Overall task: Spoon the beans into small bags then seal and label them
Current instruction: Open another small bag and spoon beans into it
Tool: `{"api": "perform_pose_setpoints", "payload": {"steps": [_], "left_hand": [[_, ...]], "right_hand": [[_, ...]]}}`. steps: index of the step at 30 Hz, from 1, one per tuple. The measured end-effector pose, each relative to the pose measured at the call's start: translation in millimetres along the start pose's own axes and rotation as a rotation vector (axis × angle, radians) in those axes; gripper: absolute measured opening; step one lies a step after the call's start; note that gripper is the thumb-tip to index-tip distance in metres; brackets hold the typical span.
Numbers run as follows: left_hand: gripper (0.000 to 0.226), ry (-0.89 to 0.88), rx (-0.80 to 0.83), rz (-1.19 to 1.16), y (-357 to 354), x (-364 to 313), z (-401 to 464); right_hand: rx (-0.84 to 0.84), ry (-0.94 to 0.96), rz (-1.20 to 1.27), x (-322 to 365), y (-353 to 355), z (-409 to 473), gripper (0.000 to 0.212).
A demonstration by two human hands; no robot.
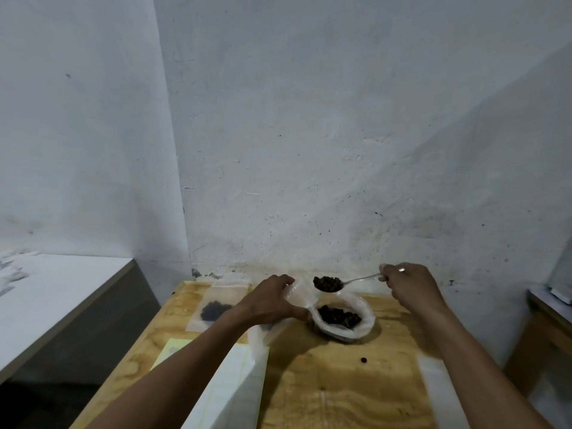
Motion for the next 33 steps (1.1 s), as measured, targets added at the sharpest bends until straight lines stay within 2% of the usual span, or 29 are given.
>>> {"api": "perform_pose_setpoints", "payload": {"steps": [3,6,13,15,18,20,24,29,33], "left_hand": [[0.089,-0.019,0.003,-0.027,-6,-5,0],[0.078,-0.021,0.013,-0.051,-9,-12,0],[0.069,0.136,0.084,-0.297,-13,-12,4],[0.075,0.182,0.136,-0.36,-17,-14,4],[0.109,0.229,0.191,-0.361,-27,-18,9],[0.108,0.238,0.206,-0.357,-37,-23,11],[0.076,0.202,0.2,-0.392,-45,-38,15],[0.083,0.211,0.208,-0.355,-39,-39,17],[0.083,0.221,0.142,-0.304,-25,-20,14]], "right_hand": [[0.023,0.152,-0.142,28,-8,-6,0.035],[0.0,0.244,-0.295,44,-15,-9,0.036],[-0.151,0.249,-0.421,42,12,-2,0.042],[-0.156,0.206,-0.496,26,14,-1,0.043],[-0.121,0.139,-0.58,-5,5,-4,0.04],[-0.105,0.096,-0.623,-25,-3,-8,0.038],[-0.072,-0.022,-0.521,-57,-18,-13,0.042],[-0.032,-0.207,-0.22,-83,-28,-15,0.048],[-0.026,-0.228,-0.072,-76,-16,-14,0.04]]}}
Point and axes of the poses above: each hand's wrist, its own z-axis towards the middle knuckle, its own y-axis out of the back of the hand, x = y × z, the point moved 4 cm from there along z, towards the middle knuckle, and after that the axes turned 5 degrees about -x, right-handed, at the moved point
